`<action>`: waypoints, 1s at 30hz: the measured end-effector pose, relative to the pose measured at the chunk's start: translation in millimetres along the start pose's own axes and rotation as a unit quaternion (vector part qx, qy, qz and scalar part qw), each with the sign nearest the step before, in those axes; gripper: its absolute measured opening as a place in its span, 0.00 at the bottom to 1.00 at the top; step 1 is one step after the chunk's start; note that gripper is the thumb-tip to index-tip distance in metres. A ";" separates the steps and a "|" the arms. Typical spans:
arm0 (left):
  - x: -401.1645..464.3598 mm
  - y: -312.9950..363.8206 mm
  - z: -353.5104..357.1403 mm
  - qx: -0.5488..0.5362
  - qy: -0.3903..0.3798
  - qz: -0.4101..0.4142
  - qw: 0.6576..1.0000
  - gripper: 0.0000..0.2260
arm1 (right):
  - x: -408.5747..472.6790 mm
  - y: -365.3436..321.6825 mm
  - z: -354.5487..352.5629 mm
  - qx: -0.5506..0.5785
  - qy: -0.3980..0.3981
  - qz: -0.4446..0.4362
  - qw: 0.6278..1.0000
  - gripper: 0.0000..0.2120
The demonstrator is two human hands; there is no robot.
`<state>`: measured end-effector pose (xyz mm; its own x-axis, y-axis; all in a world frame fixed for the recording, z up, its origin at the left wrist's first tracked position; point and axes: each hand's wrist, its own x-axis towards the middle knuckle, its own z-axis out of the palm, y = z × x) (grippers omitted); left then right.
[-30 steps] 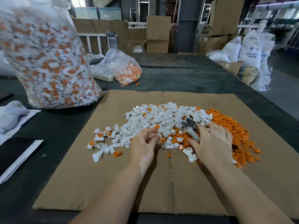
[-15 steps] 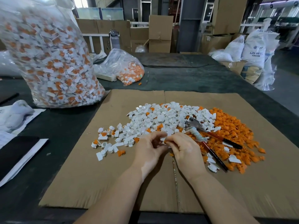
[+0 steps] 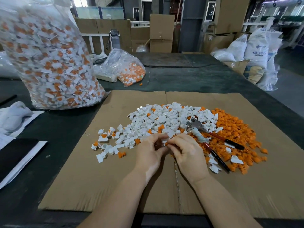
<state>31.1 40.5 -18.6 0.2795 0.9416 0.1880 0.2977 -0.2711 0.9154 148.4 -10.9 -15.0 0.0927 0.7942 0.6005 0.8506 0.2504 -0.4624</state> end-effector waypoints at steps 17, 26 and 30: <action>0.0 -1.4 0.7 0.007 -0.013 -0.003 1.000 0.14 | 0.1 1.3 1.2 -0.004 0.005 -0.001 1.000 0.02; 1.6 1.6 -19.0 0.063 0.067 0.026 0.995 0.10 | -0.6 3.2 2.3 -0.005 0.026 -0.003 1.000 0.01; 16.3 -0.7 -56.9 0.090 0.169 0.009 0.981 0.07 | -1.1 4.2 3.9 -0.007 0.028 -0.009 1.000 0.03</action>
<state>-16.5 67.4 4.0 -0.0244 0.9407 0.3383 0.4605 -0.2898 0.8390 149.8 -8.6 -20.2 0.1065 0.7574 0.6443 0.8590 0.2562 -0.4432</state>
